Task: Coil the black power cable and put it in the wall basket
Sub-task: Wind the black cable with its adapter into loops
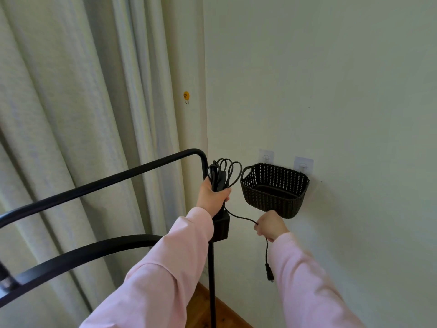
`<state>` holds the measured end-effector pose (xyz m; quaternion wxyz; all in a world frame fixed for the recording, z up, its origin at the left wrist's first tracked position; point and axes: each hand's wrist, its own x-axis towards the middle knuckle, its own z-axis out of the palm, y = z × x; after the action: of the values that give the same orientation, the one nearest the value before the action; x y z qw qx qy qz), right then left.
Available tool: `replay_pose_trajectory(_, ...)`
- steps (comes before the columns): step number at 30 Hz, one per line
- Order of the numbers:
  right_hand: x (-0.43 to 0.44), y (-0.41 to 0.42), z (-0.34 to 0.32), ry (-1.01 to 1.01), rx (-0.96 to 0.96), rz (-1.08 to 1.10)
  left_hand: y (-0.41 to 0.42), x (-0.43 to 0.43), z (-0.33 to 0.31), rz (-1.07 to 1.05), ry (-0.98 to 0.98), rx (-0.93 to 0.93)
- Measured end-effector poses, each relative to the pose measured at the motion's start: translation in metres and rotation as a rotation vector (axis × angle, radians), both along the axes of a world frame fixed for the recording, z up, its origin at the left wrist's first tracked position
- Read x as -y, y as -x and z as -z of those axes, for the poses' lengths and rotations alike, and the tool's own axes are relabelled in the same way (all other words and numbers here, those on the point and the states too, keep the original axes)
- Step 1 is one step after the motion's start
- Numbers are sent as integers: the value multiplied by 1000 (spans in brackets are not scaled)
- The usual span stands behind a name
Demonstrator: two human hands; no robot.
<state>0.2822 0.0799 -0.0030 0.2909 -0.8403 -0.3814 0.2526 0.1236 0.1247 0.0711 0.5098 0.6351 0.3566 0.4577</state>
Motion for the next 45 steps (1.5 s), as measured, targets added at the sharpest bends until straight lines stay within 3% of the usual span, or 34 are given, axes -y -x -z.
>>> replay_pose_trajectory(8,16,4,-41,-381,-5,-136,-2,-2,6,24,-6,-76)
replay_pose_trajectory(15,24,20,-77,-510,-175,-249,-7,0,7,86,-23,-91)
replay_pose_trajectory(24,17,25,-84,-487,-293,-130,-9,1,12,183,-58,-132)
replay_pose_trajectory(32,12,24,-83,-530,-302,-116,-13,-5,11,133,-70,-196)
replay_pose_trajectory(40,4,12,-61,-501,-46,38,-13,-8,17,65,-26,-131)
replay_pose_trajectory(45,6,15,-71,-660,-392,34,-13,-9,21,115,-15,-150)
